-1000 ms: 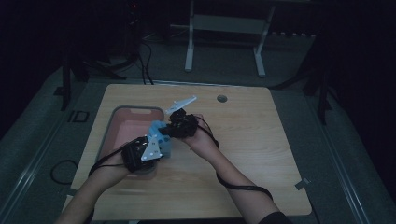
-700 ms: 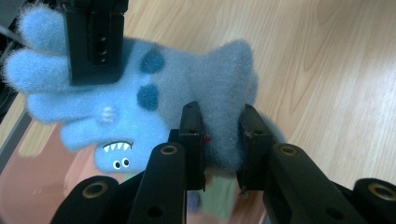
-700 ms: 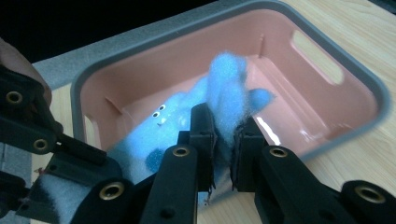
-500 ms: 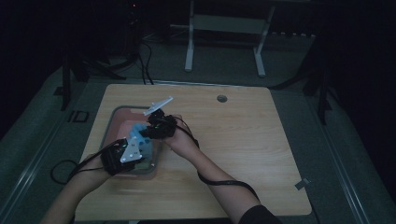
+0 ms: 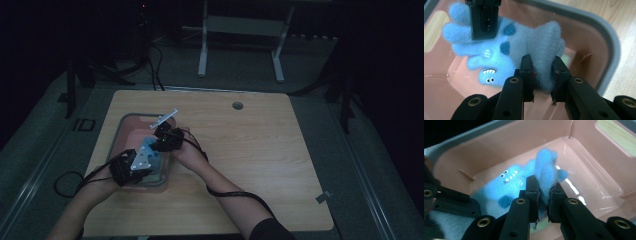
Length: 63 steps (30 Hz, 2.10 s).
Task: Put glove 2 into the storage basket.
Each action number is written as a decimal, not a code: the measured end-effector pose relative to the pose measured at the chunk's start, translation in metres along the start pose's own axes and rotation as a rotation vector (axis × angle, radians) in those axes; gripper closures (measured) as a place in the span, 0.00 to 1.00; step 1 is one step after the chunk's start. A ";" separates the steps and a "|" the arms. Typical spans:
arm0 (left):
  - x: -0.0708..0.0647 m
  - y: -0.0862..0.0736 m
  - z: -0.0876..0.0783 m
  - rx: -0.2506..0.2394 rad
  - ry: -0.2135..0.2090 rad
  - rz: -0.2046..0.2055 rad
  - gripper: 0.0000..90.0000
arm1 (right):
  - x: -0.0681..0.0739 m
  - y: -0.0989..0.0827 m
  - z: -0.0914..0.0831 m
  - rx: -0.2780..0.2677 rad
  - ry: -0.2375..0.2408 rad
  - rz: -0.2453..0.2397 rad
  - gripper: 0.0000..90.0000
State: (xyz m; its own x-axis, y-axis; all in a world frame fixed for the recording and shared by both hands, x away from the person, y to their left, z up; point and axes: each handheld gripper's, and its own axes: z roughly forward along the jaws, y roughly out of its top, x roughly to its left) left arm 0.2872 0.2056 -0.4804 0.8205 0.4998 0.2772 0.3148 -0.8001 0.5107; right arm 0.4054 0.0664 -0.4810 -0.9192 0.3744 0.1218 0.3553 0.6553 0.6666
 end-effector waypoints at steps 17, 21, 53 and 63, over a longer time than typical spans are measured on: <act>0.003 -0.003 0.016 0.025 -0.030 -0.049 0.65 | -0.002 -0.004 -0.006 0.012 -0.008 -0.014 0.48; 0.006 -0.003 0.013 0.013 -0.005 -0.102 0.39 | 0.000 -0.006 -0.017 -0.021 0.009 -0.011 0.39; -0.032 0.058 -0.001 -0.230 -0.109 -0.119 0.03 | -0.016 -0.069 -0.092 -0.118 0.020 -0.007 0.16; -0.056 0.082 0.014 -0.264 -0.186 -0.064 0.03 | -0.024 -0.094 -0.107 -0.099 0.007 0.002 0.16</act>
State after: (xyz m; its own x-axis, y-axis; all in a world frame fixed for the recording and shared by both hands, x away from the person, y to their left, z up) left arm 0.2736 0.1074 -0.4657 0.8837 0.4580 0.0968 0.2542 -0.6433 0.7222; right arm 0.3762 -0.0748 -0.4682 -0.9199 0.3705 0.1284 0.3389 0.5864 0.7357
